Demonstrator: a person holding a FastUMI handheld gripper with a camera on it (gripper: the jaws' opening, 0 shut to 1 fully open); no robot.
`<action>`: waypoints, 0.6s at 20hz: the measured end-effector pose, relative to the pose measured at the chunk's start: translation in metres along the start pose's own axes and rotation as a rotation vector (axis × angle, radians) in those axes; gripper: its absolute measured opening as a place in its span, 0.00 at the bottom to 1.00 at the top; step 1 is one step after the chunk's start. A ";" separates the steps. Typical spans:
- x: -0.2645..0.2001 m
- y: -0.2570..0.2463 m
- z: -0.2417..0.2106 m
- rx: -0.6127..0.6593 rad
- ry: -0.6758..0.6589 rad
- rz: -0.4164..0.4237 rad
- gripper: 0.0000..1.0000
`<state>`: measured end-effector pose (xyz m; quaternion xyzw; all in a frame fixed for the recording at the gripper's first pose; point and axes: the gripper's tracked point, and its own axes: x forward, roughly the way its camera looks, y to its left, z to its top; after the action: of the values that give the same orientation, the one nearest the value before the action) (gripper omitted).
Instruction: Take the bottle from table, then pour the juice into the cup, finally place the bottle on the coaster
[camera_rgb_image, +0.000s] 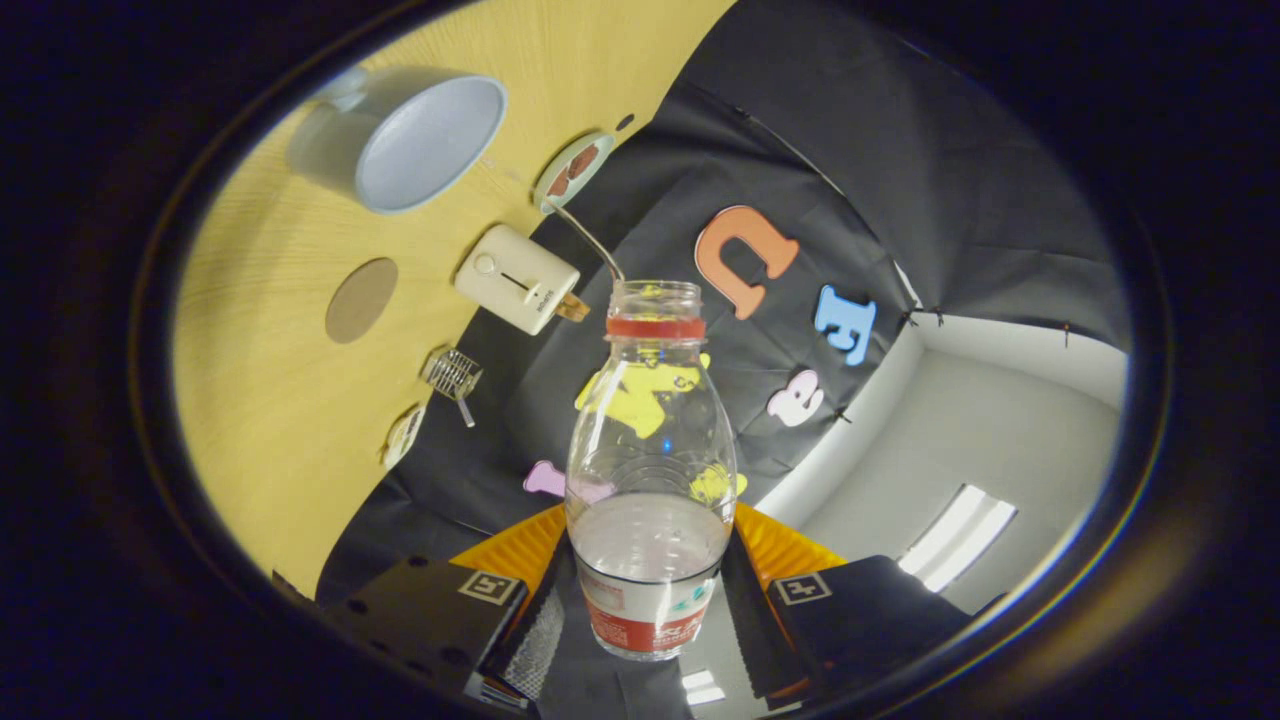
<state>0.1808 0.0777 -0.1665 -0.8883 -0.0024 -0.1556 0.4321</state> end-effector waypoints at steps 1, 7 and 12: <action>0.000 -0.001 0.001 -0.010 -0.002 -0.004 0.78; -0.002 -0.009 0.004 -0.025 0.012 -0.024 0.78; -0.005 -0.012 0.005 -0.025 0.008 -0.032 0.77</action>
<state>0.1754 0.0898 -0.1612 -0.8929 -0.0127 -0.1660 0.4183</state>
